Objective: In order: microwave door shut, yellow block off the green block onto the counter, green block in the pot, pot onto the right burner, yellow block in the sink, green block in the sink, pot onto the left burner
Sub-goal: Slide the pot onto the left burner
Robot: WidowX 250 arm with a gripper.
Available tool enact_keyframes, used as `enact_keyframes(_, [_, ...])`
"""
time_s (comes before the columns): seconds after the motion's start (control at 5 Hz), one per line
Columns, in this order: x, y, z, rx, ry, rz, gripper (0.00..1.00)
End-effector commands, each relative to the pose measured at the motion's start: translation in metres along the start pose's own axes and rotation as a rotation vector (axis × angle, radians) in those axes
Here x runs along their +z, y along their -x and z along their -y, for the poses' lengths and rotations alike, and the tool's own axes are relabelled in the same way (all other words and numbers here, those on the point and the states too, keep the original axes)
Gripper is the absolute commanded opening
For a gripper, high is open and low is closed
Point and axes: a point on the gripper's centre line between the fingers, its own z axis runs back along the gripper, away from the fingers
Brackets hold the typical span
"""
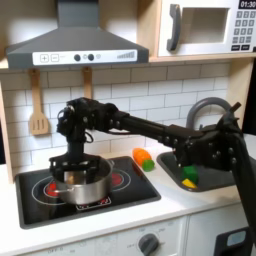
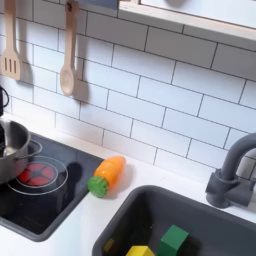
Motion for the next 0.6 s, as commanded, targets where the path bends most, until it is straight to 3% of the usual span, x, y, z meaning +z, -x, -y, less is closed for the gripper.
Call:
enact_keyframes(0.0, [0.0038, 0.0002, -0.0102, 0.046, -0.044, -0.006, 1.0])
enact_keyframes(0.4, [0.0036, 0.0015, -0.0148, 0.057, -0.066, -0.014, 1.0])
